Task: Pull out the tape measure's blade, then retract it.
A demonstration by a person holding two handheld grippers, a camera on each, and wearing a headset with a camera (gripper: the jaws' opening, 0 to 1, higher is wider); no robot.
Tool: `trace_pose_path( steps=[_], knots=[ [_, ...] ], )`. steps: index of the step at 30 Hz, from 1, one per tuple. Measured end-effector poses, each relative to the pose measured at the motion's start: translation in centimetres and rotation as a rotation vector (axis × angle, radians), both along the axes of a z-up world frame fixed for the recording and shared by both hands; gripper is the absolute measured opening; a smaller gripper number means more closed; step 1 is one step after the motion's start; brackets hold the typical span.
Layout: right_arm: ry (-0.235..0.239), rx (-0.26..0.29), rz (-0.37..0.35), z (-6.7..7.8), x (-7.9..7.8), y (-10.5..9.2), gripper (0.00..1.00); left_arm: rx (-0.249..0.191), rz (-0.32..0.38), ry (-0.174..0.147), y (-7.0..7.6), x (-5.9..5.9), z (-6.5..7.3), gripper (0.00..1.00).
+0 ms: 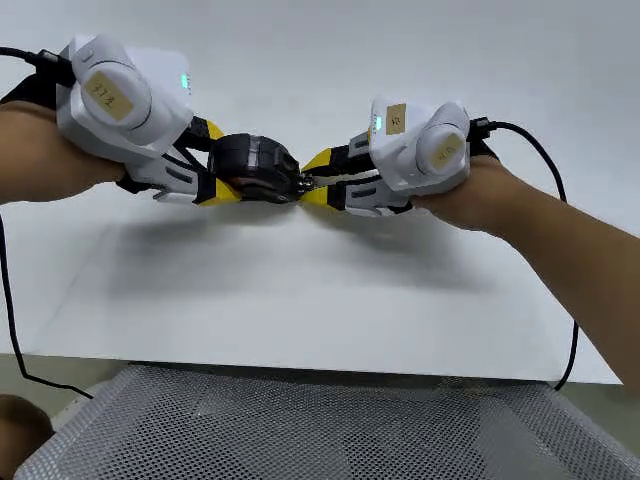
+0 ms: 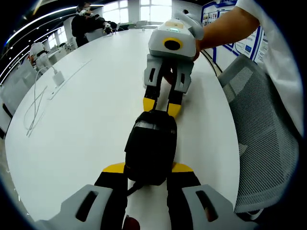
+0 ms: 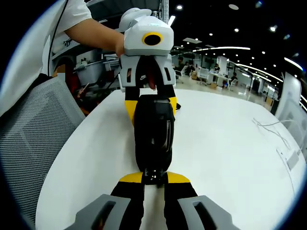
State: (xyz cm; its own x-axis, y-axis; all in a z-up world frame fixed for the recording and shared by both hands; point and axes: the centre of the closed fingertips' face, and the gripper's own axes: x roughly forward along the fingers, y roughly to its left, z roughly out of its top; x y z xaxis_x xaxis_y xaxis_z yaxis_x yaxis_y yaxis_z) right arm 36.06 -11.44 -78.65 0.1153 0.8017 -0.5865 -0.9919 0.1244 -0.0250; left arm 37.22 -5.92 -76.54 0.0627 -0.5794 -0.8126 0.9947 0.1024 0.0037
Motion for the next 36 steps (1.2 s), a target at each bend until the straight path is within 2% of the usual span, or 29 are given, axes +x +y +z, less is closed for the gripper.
trace_pose_path(
  steps=[5, 6, 20, 36],
  knots=[
    [0.002, 0.004, 0.006, 0.22, -0.13, -0.32, 0.12, -0.002, 0.000, -0.001, 0.02, 0.04, -0.03, 0.27],
    [0.014, 0.007, -0.002, 0.21, -0.10, -0.30, 0.11, -0.002, 0.000, -0.002, 0.03, 0.04, -0.03, 0.27],
    [-0.013, 0.000, -0.001, 0.05, -0.44, -0.15, 0.09, 0.005, -0.022, -0.012, 0.11, 0.06, -0.11, 0.25],
    [0.004, 0.004, -0.019, -0.18, -0.38, -0.69, 0.09, 0.001, -0.016, -0.009, 0.14, 0.20, -0.24, 0.25]
  ],
)
